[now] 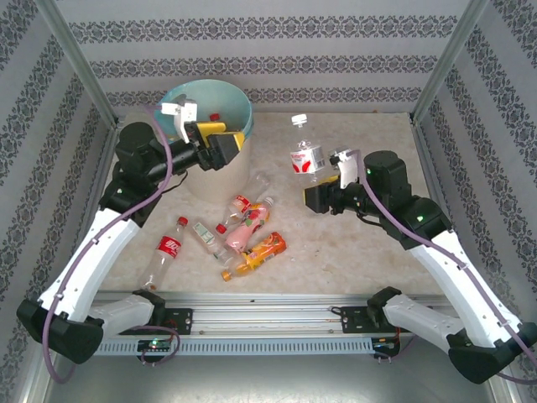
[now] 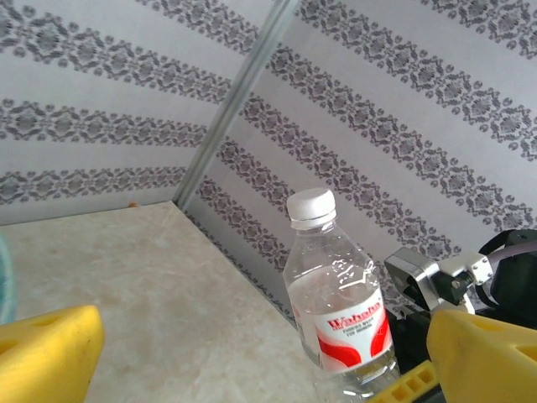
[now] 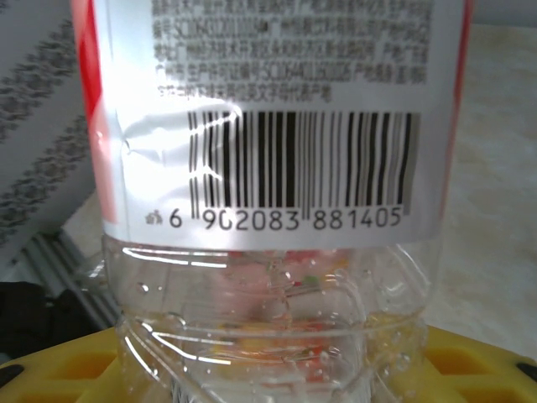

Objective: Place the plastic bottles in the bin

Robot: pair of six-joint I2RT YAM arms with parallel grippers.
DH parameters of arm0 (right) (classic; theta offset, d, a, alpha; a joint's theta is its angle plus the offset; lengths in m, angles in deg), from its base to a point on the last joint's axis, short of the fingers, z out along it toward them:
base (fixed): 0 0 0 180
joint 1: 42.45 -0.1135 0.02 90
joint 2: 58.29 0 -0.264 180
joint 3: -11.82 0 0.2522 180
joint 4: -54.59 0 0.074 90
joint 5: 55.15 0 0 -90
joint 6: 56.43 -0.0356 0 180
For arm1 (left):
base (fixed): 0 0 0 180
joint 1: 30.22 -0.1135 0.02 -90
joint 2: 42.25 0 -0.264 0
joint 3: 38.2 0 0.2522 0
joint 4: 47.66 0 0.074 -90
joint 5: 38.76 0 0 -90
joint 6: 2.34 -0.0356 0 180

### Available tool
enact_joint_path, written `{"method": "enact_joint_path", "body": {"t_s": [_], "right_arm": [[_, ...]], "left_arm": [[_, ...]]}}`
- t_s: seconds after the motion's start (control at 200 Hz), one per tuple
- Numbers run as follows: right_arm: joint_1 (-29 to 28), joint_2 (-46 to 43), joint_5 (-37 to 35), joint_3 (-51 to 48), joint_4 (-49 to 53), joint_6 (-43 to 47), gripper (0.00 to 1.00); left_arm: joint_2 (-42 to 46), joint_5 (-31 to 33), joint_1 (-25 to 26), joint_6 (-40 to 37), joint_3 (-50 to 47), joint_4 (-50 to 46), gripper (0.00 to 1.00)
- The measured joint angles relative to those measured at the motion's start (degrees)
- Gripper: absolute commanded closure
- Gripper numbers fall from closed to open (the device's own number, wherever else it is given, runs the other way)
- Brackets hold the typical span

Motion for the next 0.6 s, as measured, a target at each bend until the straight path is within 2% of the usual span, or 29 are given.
{"method": "enact_joint_path", "body": {"t_s": [0.285, 0.6], "right_arm": [[-3.98, -1.95, 6.47, 0.0, -6.23, -0.98, 0.41], [-6.64, -1.18, 12.0, 0.11, -10.32, -1.81, 0.41]], "left_arm": [[-3.85, -0.13, 3.52, -1.31, 1.86, 1.07, 0.0], [-5.99, -6.03, 5.7, -3.48, 3.13, 3.43, 0.0]]}}
